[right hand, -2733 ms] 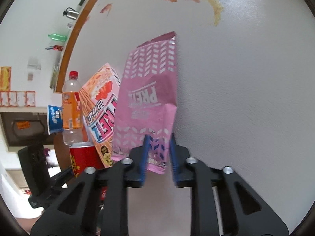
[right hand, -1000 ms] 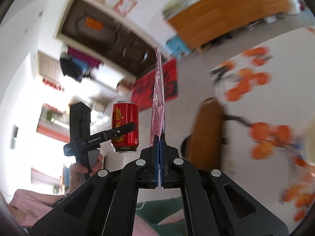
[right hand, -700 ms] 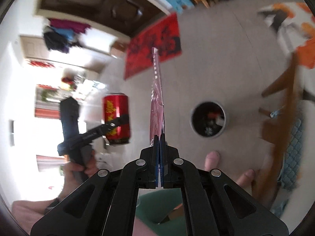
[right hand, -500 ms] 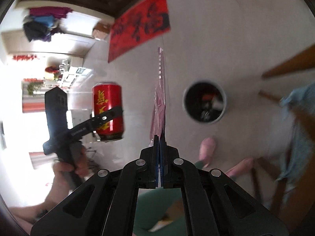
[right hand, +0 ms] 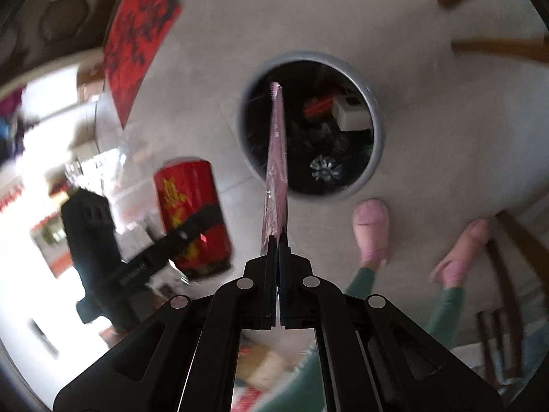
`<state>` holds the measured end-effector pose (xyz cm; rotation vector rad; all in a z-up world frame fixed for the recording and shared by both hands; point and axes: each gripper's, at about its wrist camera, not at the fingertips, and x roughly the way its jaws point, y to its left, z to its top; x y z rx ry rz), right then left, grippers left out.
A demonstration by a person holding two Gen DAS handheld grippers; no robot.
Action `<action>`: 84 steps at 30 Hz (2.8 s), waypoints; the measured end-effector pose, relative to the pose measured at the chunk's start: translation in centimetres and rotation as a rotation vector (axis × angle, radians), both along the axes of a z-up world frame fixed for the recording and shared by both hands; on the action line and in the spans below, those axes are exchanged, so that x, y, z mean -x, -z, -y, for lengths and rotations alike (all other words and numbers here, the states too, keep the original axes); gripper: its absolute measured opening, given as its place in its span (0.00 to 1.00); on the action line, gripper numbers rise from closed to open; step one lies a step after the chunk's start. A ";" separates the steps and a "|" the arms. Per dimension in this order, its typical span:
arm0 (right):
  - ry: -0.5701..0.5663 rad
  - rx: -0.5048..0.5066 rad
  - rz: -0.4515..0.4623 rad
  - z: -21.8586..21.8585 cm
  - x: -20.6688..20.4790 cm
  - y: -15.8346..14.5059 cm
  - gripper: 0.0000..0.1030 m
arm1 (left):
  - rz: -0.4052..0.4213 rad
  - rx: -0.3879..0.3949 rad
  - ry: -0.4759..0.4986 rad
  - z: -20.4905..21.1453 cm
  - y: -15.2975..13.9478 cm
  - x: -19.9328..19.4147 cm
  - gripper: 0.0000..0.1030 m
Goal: Collect trash
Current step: 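Carry the red can and pink wrapper over the grey bin, then open the left tool over the bin while the right tool releases the wrapper, then swing both open tools back toward the table, then grasp the clear plastic tray with the left tool while the right tool grasps the pink Pretz box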
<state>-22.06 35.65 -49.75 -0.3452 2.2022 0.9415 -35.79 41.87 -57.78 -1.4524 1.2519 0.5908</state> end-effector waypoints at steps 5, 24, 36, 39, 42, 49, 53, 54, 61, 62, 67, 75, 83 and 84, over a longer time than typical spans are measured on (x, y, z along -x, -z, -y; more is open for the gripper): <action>-0.042 0.048 0.033 -2.2 0.1 6.5 0.05 | -0.046 0.028 0.013 -0.2 6.5 0.1 0.63; -0.113 -0.090 0.067 -2.4 1.1 -0.4 0.53 | -0.109 -0.046 -0.150 -0.6 0.3 3.9 0.86; -0.125 -0.476 0.052 0.6 2.4 -27.3 0.58 | -0.012 -0.236 0.001 0.9 -24.3 6.3 0.89; -0.071 -0.565 0.072 3.2 0.9 -34.7 0.58 | 0.077 -0.266 0.089 1.5 -30.7 4.0 0.92; -0.029 -0.644 0.137 6.6 -1.7 -40.7 0.58 | 0.184 -0.346 0.168 2.2 -37.9 0.9 0.93; 0.251 -0.678 0.404 20.5 -10.9 -50.7 0.63 | 0.396 -0.410 0.422 8.2 -47.6 -10.0 0.93; 0.390 -0.620 0.514 29.8 -15.6 -52.2 0.63 | 0.472 -0.364 0.574 13.8 -49.5 -17.4 0.93; 0.421 -0.594 0.542 32.0 -16.8 -52.2 0.64 | 0.490 -0.346 0.596 15.0 -49.8 -18.8 0.93; 0.572 -0.417 0.706 47.5 -26.1 -51.9 0.65 | 0.492 -0.340 0.660 25.8 -51.8 -29.8 0.93; 0.592 -0.390 0.721 49.7 -27.6 -51.6 0.65 | 0.486 -0.342 0.648 27.5 -51.6 -31.9 0.93; 0.606 -0.315 0.764 57.4 -33.5 -50.1 0.65 | 0.458 -0.246 0.607 34.2 -49.9 -39.5 0.93; 0.457 -0.234 0.765 61.3 -40.4 -45.4 0.68 | 0.360 -0.149 0.609 43.0 -45.4 -47.1 0.93; 0.349 -0.185 0.731 62.1 -45.5 -39.2 0.78 | 0.198 -0.017 0.448 45.7 -39.0 -51.5 0.93; 0.332 -0.176 0.726 62.1 -45.9 -38.4 0.79 | 0.193 -0.005 0.439 45.9 -38.5 -52.1 0.93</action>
